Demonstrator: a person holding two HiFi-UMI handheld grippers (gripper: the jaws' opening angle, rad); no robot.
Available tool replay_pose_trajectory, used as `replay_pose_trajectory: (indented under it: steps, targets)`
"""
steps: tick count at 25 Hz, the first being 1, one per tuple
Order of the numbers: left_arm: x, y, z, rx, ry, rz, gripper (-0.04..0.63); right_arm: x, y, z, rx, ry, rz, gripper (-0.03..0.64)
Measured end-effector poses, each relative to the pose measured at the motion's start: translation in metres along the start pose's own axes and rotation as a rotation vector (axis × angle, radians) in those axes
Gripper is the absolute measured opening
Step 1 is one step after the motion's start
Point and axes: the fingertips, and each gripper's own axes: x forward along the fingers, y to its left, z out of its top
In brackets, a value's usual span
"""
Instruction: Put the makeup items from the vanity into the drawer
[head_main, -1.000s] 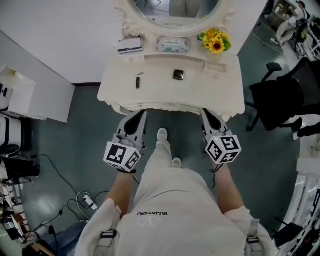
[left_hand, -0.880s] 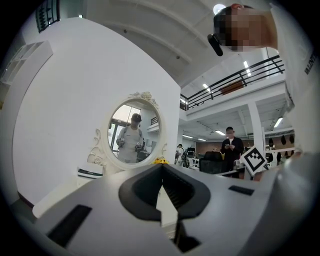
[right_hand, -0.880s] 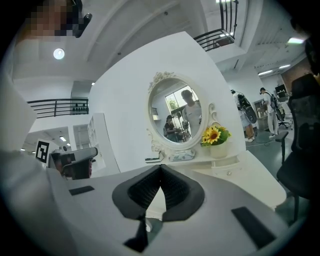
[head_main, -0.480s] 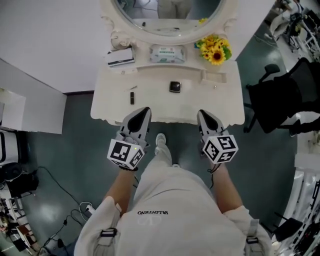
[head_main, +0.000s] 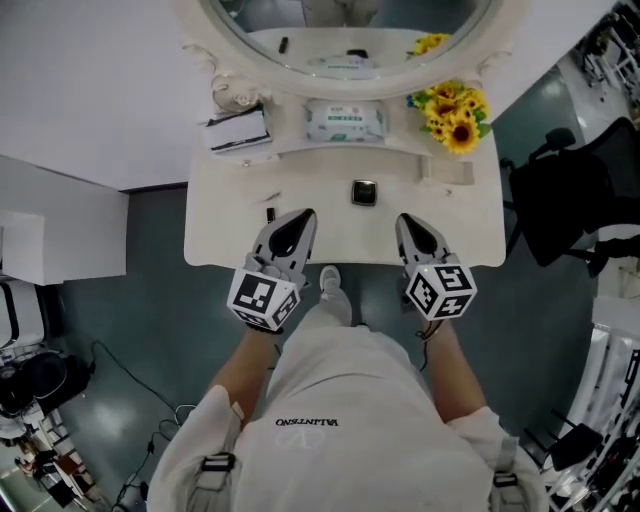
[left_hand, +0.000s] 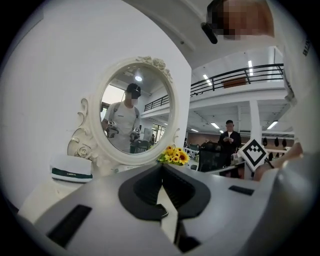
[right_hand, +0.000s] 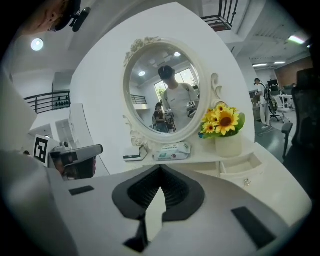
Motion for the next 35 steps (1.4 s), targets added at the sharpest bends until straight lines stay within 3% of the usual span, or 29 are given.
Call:
replay_pose_trajectory:
  steps: [13, 20, 25, 28, 35]
  targets:
    - [0.059, 0.064, -0.033, -0.09, 0.075, -0.093, 0.002, 0.088, -0.007, -0.01, 0.026, 0.124, -0.052, 0.014]
    - [0.07, 0.076, -0.049, -0.131, 0.103, -0.085, 0.002, 0.114, -0.009, -0.039, 0.078, 0.25, -0.011, 0.308]
    - [0.077, 0.076, -0.056, -0.153, 0.117, -0.079, 0.002, 0.13, -0.026, -0.059, 0.13, 0.325, -0.052, 0.479]
    - [0.082, 0.078, -0.062, -0.168, 0.128, -0.072, 0.002, 0.139, -0.035, -0.074, 0.162, 0.374, -0.068, 0.527]
    - [0.099, 0.079, -0.088, -0.2, 0.171, -0.056, 0.002, 0.149, -0.049, -0.107, 0.186, 0.467, -0.099, 0.534]
